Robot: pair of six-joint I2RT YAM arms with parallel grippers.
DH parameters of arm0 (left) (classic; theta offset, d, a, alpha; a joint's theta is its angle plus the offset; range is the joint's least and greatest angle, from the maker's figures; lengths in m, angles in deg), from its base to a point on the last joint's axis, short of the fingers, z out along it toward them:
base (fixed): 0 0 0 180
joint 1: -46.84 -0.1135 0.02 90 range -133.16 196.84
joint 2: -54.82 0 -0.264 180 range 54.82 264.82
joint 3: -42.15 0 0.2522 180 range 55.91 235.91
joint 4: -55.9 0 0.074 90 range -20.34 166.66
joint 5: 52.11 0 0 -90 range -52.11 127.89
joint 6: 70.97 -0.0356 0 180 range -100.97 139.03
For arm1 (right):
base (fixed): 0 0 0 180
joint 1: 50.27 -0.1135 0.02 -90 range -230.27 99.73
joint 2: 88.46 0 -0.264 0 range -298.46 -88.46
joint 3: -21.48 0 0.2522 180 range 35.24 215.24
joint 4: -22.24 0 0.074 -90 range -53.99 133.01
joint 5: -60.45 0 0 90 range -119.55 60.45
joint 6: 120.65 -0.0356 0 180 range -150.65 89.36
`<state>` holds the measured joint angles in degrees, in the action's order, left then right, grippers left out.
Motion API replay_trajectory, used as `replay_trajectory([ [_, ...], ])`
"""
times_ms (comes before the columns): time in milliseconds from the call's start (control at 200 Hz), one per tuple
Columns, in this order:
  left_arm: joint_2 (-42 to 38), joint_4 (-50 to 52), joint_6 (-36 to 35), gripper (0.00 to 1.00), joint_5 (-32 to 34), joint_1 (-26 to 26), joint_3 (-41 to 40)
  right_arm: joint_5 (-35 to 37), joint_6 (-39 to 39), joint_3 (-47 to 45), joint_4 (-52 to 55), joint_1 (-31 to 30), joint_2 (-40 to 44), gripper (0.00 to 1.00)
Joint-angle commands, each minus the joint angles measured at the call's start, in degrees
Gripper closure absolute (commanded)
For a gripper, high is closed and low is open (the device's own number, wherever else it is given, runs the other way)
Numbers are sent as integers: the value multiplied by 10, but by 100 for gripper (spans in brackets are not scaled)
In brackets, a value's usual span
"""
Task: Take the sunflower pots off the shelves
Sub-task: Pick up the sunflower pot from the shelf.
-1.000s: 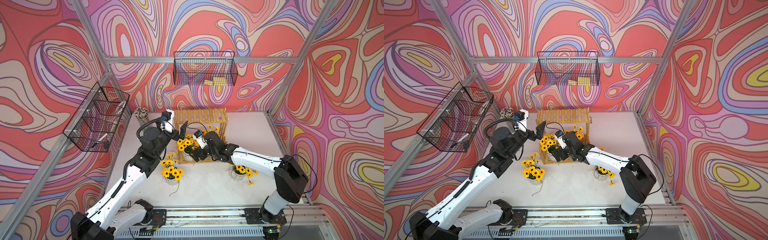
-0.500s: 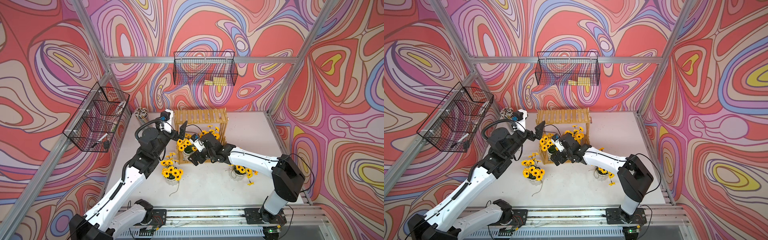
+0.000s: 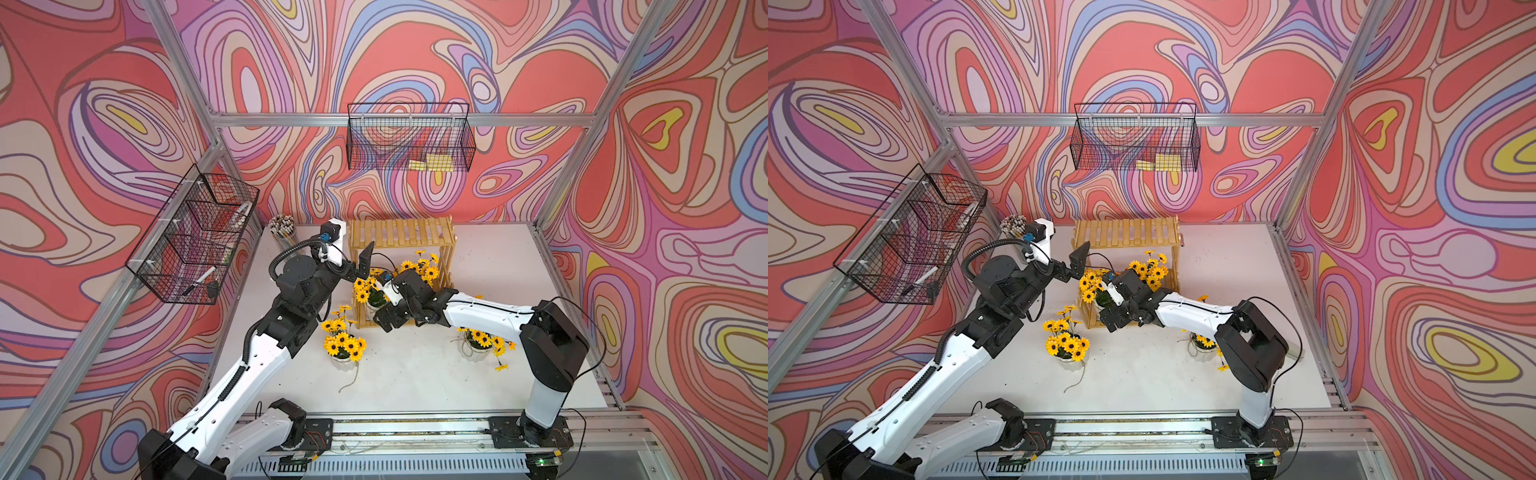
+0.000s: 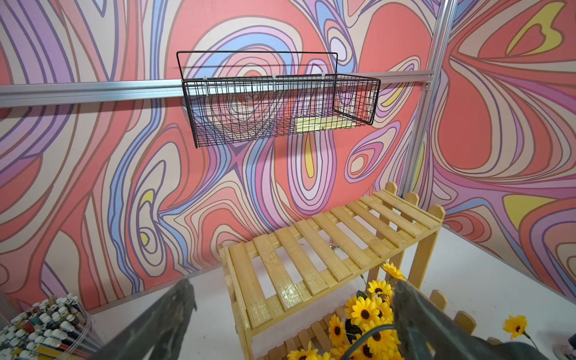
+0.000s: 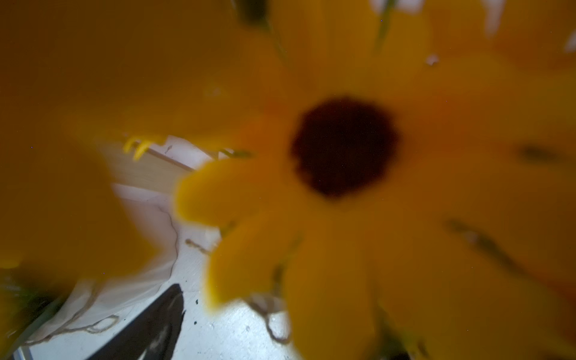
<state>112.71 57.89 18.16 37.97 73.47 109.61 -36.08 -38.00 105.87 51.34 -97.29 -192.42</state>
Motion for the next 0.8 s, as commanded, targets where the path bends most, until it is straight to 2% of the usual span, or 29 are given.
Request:
replay_trajectory([
  [0, -11, -4, -7, 0, 4, -3, -6, 20, -7, 18, -22, -3, -7, 5],
  [796, -10, -5, -10, 0, 5, -3, -5, 16, 9, 60, -72, -2, -55, 5],
])
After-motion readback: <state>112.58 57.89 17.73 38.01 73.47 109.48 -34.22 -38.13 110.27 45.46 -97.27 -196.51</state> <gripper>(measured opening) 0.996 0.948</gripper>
